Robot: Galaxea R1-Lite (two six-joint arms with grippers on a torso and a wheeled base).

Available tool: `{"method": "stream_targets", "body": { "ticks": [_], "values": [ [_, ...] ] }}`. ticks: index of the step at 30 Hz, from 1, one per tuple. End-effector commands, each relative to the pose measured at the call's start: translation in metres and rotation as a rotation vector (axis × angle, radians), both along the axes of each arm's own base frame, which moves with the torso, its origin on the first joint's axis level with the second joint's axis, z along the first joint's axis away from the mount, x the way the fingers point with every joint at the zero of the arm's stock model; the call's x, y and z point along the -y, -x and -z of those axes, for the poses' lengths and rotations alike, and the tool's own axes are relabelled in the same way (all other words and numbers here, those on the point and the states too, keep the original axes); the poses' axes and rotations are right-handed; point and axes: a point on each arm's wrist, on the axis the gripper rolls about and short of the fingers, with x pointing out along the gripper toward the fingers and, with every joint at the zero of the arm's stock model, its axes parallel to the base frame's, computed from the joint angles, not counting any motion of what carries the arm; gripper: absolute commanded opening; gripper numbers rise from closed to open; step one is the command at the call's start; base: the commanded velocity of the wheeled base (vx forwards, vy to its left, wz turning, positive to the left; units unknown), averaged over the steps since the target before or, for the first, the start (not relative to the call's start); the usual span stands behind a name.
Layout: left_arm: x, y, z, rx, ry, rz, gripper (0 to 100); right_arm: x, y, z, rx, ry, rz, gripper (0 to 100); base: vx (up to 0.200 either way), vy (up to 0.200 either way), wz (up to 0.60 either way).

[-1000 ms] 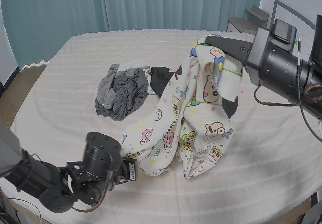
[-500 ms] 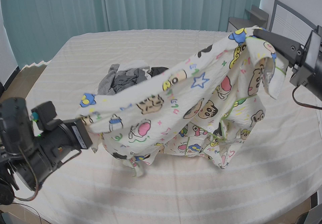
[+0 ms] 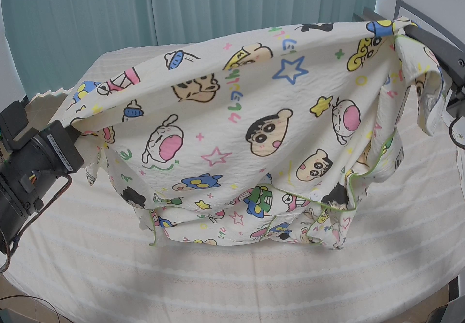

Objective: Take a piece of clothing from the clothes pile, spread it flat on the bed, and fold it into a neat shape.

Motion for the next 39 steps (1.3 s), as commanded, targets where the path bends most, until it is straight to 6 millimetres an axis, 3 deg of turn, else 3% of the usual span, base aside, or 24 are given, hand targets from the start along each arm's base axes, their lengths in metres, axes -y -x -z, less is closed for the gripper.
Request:
{"method": "stream_targets", "body": {
  "ticks": [1, 13, 28, 39],
  "values": [
    [-0.001, 0.001, 0.004, -0.010, -0.007, -0.004, 0, 0.002, 0.003, 0.005, -0.011, 0.006, -0.003, 0, 0.000, 0.000, 0.00],
    [-0.003, 0.003, 0.012, -0.031, -0.022, -0.004, 0, 0.003, 0.004, 0.005, -0.009, 0.005, -0.009, 0, -0.200, 0.000, 0.00],
    [-0.004, 0.002, 0.017, -0.041, -0.064, -0.053, 0, 0.002, 0.002, 0.007, -0.019, 0.012, -0.011, 0, 0.000, 0.000, 0.00],
    [-0.015, -0.003, 0.014, -0.033, -0.056, -0.127, 0, 0.000, 0.001, 0.008, -0.020, 0.017, -0.021, 0, 0.000, 0.200, 0.00]
  ]
}}
